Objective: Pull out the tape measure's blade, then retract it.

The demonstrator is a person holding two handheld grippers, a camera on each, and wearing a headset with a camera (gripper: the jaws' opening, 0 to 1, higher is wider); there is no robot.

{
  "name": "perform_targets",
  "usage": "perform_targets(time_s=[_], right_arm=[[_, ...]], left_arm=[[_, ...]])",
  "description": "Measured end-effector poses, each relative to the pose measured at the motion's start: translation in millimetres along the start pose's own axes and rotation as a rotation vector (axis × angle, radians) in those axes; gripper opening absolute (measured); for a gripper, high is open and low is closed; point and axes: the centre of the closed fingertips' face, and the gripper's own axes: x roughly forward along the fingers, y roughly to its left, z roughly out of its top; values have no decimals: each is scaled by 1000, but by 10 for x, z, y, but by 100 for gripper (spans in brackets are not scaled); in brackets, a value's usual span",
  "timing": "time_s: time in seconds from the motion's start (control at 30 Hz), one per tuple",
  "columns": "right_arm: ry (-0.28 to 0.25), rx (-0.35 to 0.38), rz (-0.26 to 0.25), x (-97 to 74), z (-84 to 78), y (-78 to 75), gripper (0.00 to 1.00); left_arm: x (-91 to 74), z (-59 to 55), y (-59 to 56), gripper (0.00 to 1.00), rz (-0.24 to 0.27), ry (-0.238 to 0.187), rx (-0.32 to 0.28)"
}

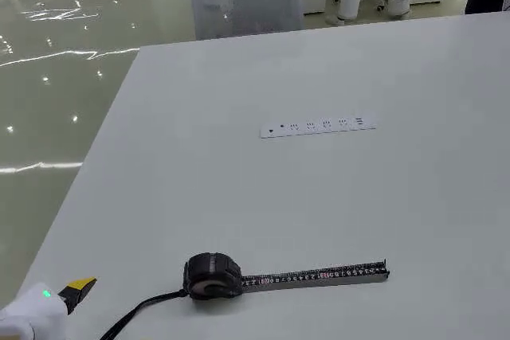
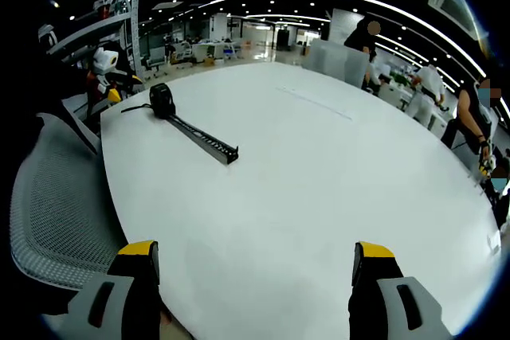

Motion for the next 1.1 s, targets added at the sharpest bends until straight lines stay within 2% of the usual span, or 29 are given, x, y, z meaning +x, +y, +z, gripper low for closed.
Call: perform_targets(time_s=[0.1,0.3,0.33,0.37,0.5,0.67,0.73,0.8,0.9,1.1], right_arm=[[-6,-8,5,6,45,-1,99],[10,-23,21,9,30,40,99],[12,-21,22,12,24,42,99],[18,-15,23,18,3,47,99],[15,-7,24,28,10,64,99],[10,16,27,32,63,35,99],[2,33,23,35,91,13,99],[1,45,23,51,108,2,99],[20,35,31,98,116,14,99],[38,-17,68,196,269,39,99]], left_arm=[[7,7,-8,99,-4,1,4],[30,51,-16,99,-6,-10,3],[37,65,-17,99,-8,-18,-1],[42,114,-17,99,-7,-47,-16],[63,90,21,99,13,-37,-21],[121,81,-62,99,9,-19,-39],[144,67,-90,99,24,11,-36],[177,90,-106,99,31,8,-33],[227,113,-145,99,33,22,-50],[336,267,-268,99,30,-1,-71]])
